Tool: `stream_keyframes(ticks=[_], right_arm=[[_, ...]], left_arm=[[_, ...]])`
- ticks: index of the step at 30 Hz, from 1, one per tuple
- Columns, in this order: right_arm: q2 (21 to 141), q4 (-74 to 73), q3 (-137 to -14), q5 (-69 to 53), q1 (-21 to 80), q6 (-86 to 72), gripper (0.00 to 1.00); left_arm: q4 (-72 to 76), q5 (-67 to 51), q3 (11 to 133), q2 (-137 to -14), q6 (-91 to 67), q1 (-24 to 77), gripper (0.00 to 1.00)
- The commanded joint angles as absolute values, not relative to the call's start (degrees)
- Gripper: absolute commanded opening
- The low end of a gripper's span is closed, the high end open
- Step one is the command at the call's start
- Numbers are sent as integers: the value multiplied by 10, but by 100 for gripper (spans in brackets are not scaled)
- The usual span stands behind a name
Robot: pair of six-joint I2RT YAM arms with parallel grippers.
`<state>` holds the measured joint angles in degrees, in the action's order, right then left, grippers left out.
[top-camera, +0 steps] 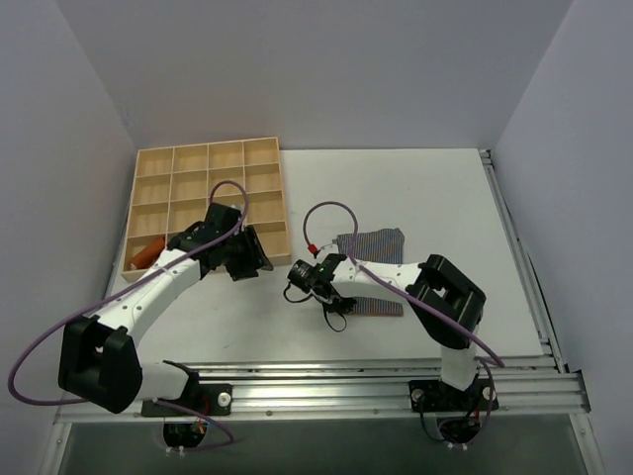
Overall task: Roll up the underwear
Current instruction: Fold the underwear
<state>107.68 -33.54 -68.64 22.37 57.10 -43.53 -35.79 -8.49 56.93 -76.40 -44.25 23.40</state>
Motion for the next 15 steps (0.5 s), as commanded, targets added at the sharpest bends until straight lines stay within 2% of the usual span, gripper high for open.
stream_keyframes(ticks=[1, 3, 8, 15], right_arm=[[1061, -362, -671, 238, 573, -440, 8], [1039, -344, -645, 223, 576, -445, 0], [982, -292, -579, 207, 605, -471, 0], [928, -232, -502, 168, 635, -533, 0]], left_arm=[[-352, -99, 598, -779, -431, 225, 54], [-370, -97, 631, -802, -430, 225, 53], [-409, -111, 703, -875, -446, 241, 53], [-387, -116, 746, -946, -527, 284, 54]])
